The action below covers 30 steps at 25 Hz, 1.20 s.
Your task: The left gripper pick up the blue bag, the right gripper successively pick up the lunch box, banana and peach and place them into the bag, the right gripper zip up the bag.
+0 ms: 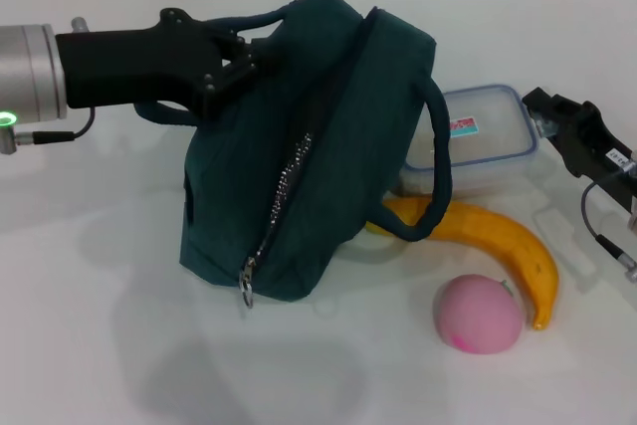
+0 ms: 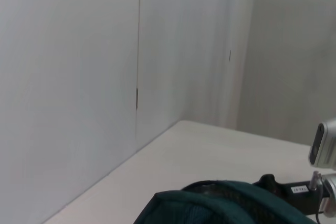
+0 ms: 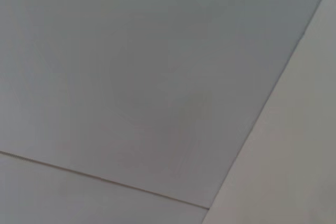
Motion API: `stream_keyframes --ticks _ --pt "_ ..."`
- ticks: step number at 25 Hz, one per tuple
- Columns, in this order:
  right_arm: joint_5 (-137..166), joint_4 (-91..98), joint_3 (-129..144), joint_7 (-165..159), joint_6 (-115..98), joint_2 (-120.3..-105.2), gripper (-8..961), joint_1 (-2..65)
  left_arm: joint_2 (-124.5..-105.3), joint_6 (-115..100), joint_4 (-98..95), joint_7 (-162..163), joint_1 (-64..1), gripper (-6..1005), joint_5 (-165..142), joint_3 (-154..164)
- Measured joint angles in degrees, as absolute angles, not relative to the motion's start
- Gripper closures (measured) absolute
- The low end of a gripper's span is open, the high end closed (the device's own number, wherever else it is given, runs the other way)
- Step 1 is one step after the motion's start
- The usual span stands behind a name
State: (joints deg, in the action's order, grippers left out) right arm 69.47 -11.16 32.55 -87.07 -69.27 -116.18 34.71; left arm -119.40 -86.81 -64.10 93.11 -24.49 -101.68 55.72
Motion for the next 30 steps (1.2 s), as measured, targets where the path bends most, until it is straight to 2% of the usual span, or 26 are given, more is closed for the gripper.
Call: stream_keyframes --ticks 5,20,25,30 --pt "70.82 -8.82 32.6 -79.87 -72.73 -116.19 853 33.77 -119.43 -86.88 -64.07 93.62 -24.15 955 -99.36 55.06" --pt "72.29 4.35 33.66 -68.39 -88.18 -115.81 855 30.56 -119.27 -87.2 -63.91 102.04 -25.52 955 -100.23 53.91" --pt "72.08 8.47 33.66 -69.72 -92.56 -115.65 856 33.09 -119.37 -87.03 -62.98 102.93 -26.69 955 -101.07 53.96" --pt "71.82 11.7 33.34 -72.3 -95.97 -115.57 857 38.85 -119.33 -86.68 -60.28 102.96 -28.61 955 -101.98 53.93"
